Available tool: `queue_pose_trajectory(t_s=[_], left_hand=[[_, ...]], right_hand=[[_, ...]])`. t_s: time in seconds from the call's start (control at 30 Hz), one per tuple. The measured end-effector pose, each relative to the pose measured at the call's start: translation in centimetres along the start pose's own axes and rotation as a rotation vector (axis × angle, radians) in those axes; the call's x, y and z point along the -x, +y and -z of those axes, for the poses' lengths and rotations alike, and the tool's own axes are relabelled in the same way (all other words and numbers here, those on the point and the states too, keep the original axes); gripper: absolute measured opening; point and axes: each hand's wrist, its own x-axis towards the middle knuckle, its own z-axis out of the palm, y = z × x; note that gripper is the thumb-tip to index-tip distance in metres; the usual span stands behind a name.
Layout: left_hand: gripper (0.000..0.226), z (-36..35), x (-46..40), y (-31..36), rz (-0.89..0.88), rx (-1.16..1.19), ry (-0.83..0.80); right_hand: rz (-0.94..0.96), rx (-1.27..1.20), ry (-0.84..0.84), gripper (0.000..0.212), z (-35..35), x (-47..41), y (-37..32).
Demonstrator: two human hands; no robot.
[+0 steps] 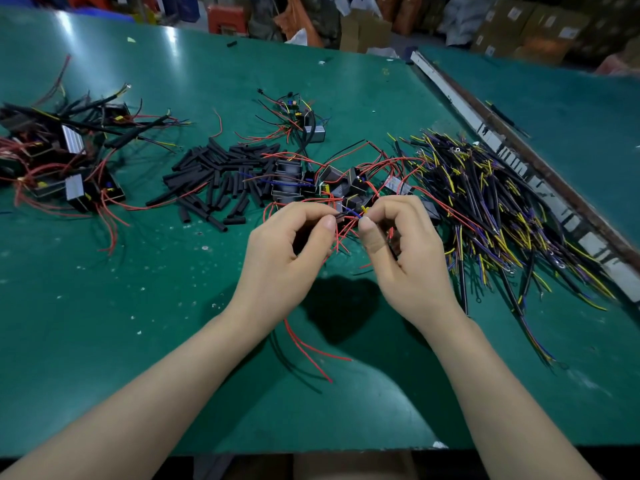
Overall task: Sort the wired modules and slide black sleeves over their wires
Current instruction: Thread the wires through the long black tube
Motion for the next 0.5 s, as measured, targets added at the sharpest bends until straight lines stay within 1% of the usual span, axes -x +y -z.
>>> queue_pose_trajectory(t_s=[0.13,0.23,0.37,0.5], left_hand=[[0.013,-0.05,0.02,0.05,-0.021,-0.030,-0.015],[0.007,-0.05,0.04,0.09,-0.055,-0.034,-0.027],[0.015,0.11,0.10,0.18,-0.121,-0.060,0.008],[0.016,0.13,0.11,0.25,-0.125,-0.063,0.049]], right_hand=[[0.009,0.005,-0.023,0.011,-0.12,0.03,-0.14],[0.024,-0.001,-0.035,0.012,-0.12,0.06,-0.19],[0.038,-0.014,-0.011,0.011,-0.12,0.10,-0.43],[0.043,-0.007,-0.008,0.008,-0.14,0.13,-0.54]])
